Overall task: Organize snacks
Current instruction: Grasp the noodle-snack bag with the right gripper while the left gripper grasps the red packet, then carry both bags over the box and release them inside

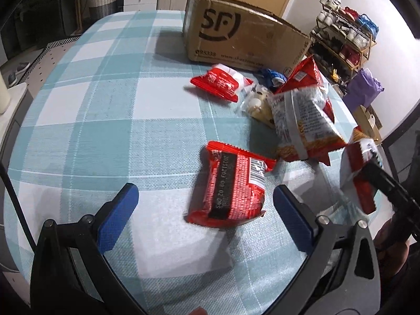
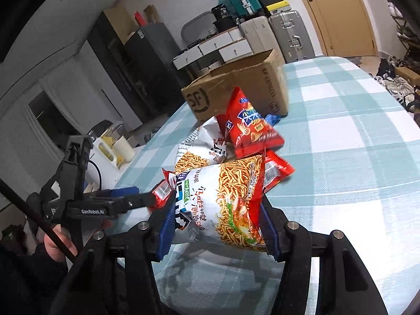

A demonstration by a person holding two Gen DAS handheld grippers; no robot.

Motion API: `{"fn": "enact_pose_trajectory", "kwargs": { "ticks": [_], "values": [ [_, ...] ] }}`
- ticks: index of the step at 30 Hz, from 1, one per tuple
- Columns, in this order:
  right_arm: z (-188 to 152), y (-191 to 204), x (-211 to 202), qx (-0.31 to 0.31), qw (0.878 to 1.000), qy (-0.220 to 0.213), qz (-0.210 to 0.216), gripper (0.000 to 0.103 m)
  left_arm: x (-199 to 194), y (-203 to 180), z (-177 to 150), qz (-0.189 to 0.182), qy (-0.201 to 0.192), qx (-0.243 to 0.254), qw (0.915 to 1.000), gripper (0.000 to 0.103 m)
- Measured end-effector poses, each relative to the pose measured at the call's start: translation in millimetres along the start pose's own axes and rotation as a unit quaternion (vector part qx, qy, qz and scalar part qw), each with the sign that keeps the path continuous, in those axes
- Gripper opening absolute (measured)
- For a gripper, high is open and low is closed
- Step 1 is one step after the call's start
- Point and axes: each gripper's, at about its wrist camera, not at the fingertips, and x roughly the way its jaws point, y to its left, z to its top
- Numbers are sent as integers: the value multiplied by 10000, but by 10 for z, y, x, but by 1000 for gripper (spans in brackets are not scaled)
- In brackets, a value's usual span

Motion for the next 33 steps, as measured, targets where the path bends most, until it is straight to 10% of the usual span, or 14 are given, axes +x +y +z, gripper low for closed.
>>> {"fn": "enact_pose_trajectory", "kwargs": {
  "ticks": [16, 21, 24, 33],
  "values": [
    [104, -158, -209, 140, 9992, -317, -189, 57, 204, -93, 95, -4, 115, 111, 9999, 101],
    [114, -186, -224, 138, 9990, -350, -223, 57, 183, -113, 73, 169, 11, 281, 9995, 81],
    [118, -195, -243, 144, 9989, -372, -234, 57, 156, -125, 60, 185, -67, 410, 9990, 44],
    [170, -178, -285, 120, 9986, -449, -269, 57, 108, 33, 78, -77, -121, 281, 9995, 41]
  ]
}}
